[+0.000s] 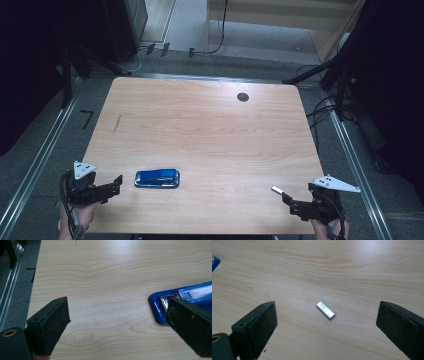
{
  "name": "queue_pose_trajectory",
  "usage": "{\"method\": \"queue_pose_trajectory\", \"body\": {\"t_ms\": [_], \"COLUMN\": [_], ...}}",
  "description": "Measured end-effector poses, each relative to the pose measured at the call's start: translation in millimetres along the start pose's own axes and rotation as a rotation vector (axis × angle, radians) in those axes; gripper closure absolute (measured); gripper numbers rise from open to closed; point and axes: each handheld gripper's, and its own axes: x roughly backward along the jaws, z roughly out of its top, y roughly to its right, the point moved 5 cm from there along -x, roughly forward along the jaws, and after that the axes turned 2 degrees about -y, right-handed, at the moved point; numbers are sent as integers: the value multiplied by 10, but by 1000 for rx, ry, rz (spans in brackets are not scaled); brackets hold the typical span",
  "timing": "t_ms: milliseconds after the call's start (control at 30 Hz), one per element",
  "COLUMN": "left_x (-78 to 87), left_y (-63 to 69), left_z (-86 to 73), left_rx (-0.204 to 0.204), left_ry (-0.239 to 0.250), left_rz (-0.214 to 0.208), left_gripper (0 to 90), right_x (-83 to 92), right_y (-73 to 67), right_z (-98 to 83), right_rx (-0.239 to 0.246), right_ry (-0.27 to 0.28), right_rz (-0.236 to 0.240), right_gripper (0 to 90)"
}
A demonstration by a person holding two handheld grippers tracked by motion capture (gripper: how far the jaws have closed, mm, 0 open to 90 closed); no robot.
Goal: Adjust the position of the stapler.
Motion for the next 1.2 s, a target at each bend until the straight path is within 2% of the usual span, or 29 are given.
{"method": "queue_pose_trajectory", "body": {"t_ms": [167, 333, 400, 467, 500, 700, 733, 767, 800, 867, 967, 1033, 1200], "left_x": [-2, -32, -81, -130, -156, -198, -216, -236, -254, -269, -279, -287, -306], "left_y": [4, -29, -21, -2, 5, 59, 81, 109, 143, 212, 303, 379, 450], "left_z": [-17, 9, 14, 0, -13, 28, 35, 40, 44, 54, 59, 49, 46], "left_rx": [-15, 11, 2, -6, -8, -36, -47, -59, -70, -88, -122, -150, -189], "left_ry": [-6, -8, -22, -46, -60, -53, -53, -52, -51, -32, -27, -39, -40], "left_rz": [2, 14, 30, 15, 27, 30, 27, 15, -1, -33, -67, -98, -110], "left_gripper": [62, 67, 72, 77, 130, 174, 249, 249, 301, 459, 577, 621, 660], "right_x": [-16, -41, -40, -36, -30, -27, -24, -24, -22, -15, -8, -13, -15], "right_y": [13, -12, -14, -16, -28, -47, -36, -36, -31, -17, -20, -21, -32], "right_z": [5, 2, -1, 0, 5, -8, -16, -16, -20, -24, -37, -42, -42], "right_rx": [7, 22, 22, 22, 28, 38, 38, 38, 35, 37, 39, 47, 64], "right_ry": [-5, -19, -19, -19, -16, -21, -25, -25, -25, -20, -26, -30, -30], "right_rz": [-10, -12, -12, -13, -13, -19, -20, -20, -20, -19, -15, -10, -20], "right_gripper": [38, 42, 43, 44, 45, 48, 49, 49, 49, 52, 54, 55, 59]}}
